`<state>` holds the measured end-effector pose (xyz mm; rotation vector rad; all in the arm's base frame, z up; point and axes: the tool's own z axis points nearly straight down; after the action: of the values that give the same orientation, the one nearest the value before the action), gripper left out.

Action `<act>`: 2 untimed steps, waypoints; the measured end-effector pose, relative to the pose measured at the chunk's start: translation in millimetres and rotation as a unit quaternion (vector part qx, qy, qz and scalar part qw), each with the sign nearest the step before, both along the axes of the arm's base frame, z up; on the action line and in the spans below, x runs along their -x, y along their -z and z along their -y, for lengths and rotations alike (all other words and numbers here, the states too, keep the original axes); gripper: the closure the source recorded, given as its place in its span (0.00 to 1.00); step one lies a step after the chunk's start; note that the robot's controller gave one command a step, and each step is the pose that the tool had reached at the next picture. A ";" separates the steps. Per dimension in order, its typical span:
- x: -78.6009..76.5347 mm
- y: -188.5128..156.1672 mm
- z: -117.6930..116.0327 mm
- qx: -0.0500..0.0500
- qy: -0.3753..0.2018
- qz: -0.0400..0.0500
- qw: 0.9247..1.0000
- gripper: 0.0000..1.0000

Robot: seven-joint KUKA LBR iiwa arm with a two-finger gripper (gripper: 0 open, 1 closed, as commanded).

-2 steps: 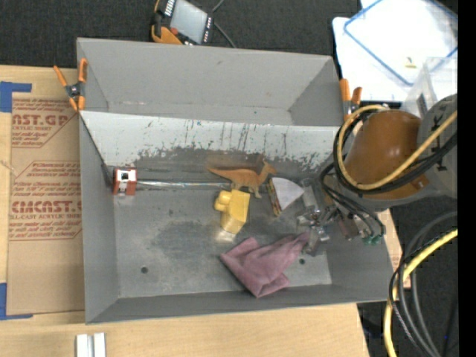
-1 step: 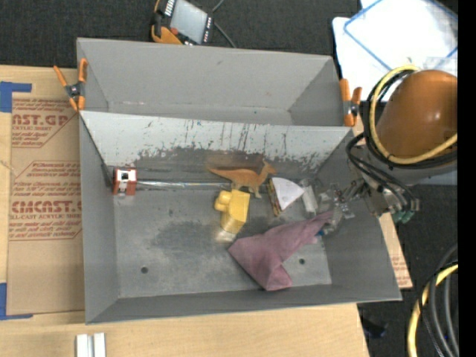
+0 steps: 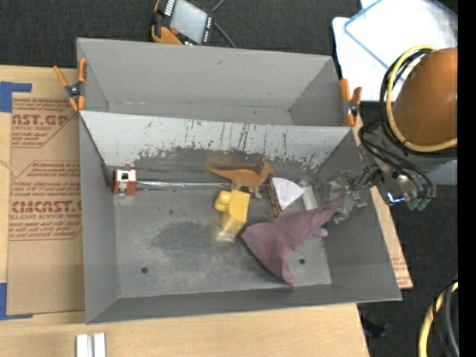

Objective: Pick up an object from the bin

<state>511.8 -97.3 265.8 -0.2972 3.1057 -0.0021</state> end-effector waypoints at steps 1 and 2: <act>-7.4 109.0 10.4 0.003 -0.066 0.002 0.998 1.00; -4.3 82.8 6.6 0.001 -0.023 0.004 1.000 1.00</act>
Offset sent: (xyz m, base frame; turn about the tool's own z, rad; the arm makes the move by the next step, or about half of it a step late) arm 0.0035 -0.0059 -0.0590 -0.0079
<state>516.1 -103.8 183.0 -0.3681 3.0909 -0.0046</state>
